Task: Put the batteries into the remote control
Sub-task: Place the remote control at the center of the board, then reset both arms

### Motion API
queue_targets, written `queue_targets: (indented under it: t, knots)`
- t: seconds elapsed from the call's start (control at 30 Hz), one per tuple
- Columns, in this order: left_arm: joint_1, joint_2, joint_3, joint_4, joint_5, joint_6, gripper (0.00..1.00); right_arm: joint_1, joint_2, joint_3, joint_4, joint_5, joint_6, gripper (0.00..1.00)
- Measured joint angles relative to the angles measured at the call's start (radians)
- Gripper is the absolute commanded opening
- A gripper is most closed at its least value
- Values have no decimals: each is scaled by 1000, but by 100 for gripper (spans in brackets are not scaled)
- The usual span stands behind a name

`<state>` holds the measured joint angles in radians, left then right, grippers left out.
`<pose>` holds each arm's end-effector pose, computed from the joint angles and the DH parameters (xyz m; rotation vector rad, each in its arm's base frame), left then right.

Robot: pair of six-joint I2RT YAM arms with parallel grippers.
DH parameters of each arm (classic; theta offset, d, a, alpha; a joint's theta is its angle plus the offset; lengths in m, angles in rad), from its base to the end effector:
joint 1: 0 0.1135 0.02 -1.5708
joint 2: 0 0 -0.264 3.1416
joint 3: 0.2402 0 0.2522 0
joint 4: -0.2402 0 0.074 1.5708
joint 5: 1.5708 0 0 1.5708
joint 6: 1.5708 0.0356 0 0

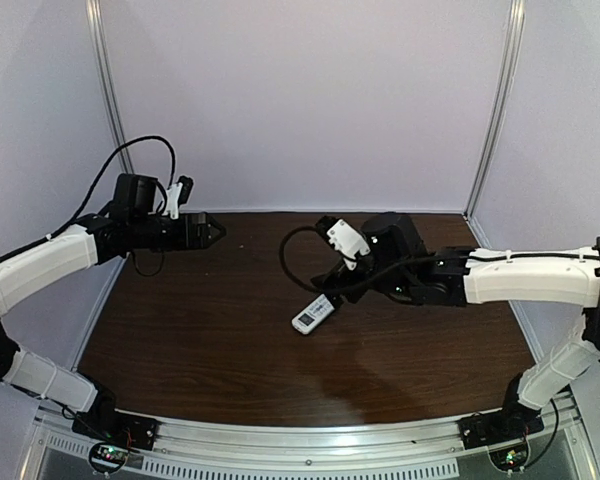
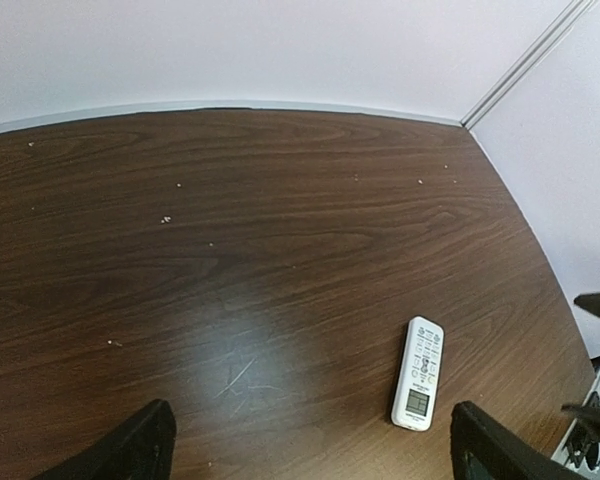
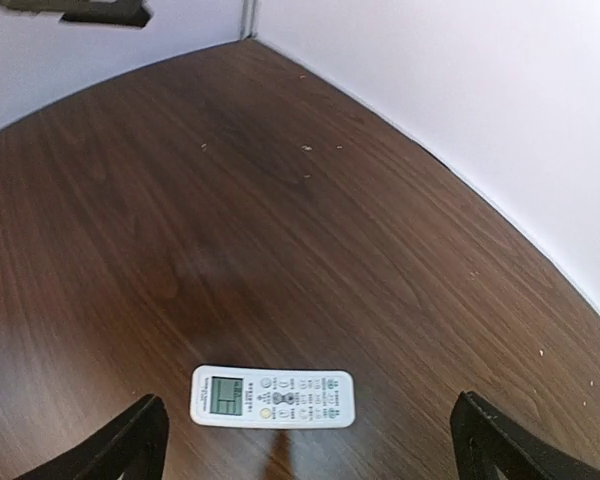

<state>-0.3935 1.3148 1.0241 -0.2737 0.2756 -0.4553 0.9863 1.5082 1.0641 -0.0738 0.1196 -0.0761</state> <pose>0.2701 -0.1226 0.2983 0.1004 2.2140 -0.7802 0.1942 0.2858 0.2718 -1.0065 1.8581 0.4259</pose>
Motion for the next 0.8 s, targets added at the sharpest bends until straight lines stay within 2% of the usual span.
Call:
queue_targets:
  t: [0.17, 0.3, 0.6, 0.8]
  knots:
    - [0, 13, -8, 11, -30, 0, 97, -198, -100, -90, 37, -97, 108, 100]
    - [1, 35, -72, 66, -46, -19, 97, -330, -138, -189, 77, -162, 185, 100]
    - [1, 127, -206, 127, -90, -55, 97, -501, -137, -412, 211, -310, 312, 100]
    - [1, 146, -235, 144, -118, -63, 97, -529, -129, -476, 273, -368, 361, 100]
